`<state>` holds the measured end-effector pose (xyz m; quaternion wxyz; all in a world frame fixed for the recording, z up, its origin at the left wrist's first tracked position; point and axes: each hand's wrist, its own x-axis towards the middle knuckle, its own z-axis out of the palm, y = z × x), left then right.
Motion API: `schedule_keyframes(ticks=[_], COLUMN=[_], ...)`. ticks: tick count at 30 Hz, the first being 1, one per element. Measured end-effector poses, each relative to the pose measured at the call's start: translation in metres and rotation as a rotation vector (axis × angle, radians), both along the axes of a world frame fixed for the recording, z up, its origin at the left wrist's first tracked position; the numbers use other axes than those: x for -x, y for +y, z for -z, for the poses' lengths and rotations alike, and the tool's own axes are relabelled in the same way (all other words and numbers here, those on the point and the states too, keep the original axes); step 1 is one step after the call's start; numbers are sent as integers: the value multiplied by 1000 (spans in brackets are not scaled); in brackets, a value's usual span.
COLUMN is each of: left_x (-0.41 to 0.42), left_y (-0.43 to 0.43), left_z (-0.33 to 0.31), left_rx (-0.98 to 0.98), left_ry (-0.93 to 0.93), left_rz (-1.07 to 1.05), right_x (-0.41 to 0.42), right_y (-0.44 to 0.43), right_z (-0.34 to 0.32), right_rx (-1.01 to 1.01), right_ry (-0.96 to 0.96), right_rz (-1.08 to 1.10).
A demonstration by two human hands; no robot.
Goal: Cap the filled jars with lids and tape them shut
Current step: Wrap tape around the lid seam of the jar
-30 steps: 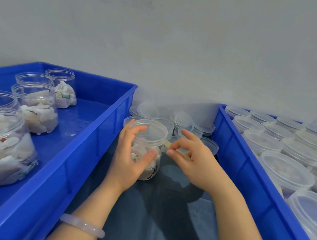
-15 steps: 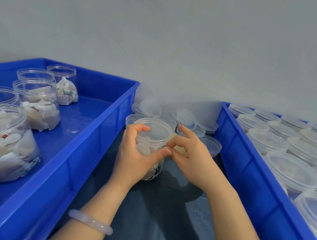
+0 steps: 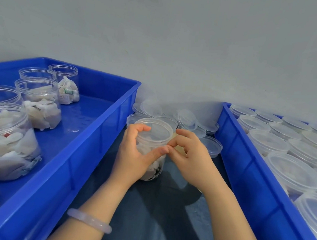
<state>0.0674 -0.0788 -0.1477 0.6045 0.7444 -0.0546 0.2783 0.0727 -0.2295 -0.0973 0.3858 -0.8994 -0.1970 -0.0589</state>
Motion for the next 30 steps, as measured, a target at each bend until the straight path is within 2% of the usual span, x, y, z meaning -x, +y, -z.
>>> schedule_keyframes(ticks=[19,25,30], left_x=[0,-2,1], left_y=[10,11,12], left_z=[-2,-2,-3], left_rx=[-82,-83,-85], left_ry=[40,52,61], left_rz=[47,36,69], right_x=[3,2,1], right_y=[5,6,1], right_z=[2,-1,1], right_rx=[11,14,-94], right_ry=[-45,-114,-20], right_rz=[104,127,201])
